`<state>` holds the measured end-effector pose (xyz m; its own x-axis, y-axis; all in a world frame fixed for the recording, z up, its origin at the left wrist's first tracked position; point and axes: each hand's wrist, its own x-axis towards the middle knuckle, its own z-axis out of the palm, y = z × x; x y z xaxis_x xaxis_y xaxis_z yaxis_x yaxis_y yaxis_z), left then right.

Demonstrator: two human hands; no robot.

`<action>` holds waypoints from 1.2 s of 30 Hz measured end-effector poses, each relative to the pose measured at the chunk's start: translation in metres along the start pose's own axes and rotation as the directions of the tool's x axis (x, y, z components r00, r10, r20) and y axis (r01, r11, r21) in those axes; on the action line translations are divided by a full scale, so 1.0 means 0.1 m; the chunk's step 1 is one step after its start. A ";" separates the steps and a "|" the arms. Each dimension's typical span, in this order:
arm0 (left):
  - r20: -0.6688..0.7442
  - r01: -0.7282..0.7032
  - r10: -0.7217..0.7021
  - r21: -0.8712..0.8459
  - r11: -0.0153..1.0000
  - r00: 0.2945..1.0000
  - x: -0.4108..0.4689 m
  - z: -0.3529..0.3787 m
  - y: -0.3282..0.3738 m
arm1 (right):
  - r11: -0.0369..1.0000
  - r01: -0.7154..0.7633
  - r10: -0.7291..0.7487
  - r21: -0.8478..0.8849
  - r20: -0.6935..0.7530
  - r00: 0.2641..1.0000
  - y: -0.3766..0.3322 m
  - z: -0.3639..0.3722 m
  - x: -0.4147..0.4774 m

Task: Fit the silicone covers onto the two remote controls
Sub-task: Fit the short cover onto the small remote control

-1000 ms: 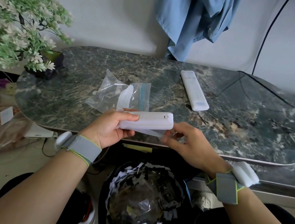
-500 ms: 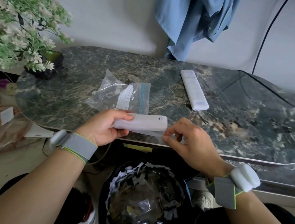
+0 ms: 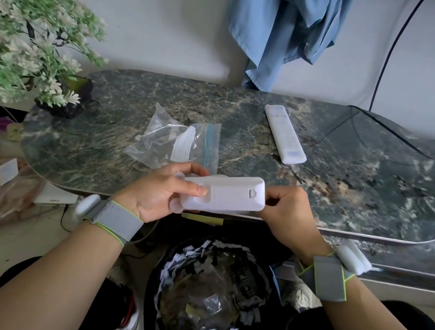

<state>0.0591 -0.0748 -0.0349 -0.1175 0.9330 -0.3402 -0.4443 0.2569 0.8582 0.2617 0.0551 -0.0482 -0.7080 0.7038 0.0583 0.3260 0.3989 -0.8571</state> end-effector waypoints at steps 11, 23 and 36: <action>-0.124 0.043 -0.009 0.278 0.960 0.992 0.03 0.20 -0.12 | 0.994 -0.006 -0.013 -0.109 -0.174 0.985 -0.12 0.06 -0.01; -0.084 0.039 -0.007 0.396 0.917 0.996 0.04 0.23 -0.14 | 0.978 -0.031 -0.019 -0.204 -0.235 0.972 -0.11 -0.06 0.00; -0.176 -0.016 0.139 0.564 0.826 0.975 0.06 0.17 -0.17 | 0.979 -0.027 -0.006 -0.201 -0.165 0.986 -0.19 -0.07 -0.05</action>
<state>0.0811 -0.0687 -0.0450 -0.3323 0.9006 -0.2802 0.1356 0.3396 0.9307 0.2630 0.0475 -0.0284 -0.5966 0.7889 0.1476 0.4646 0.4894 -0.7380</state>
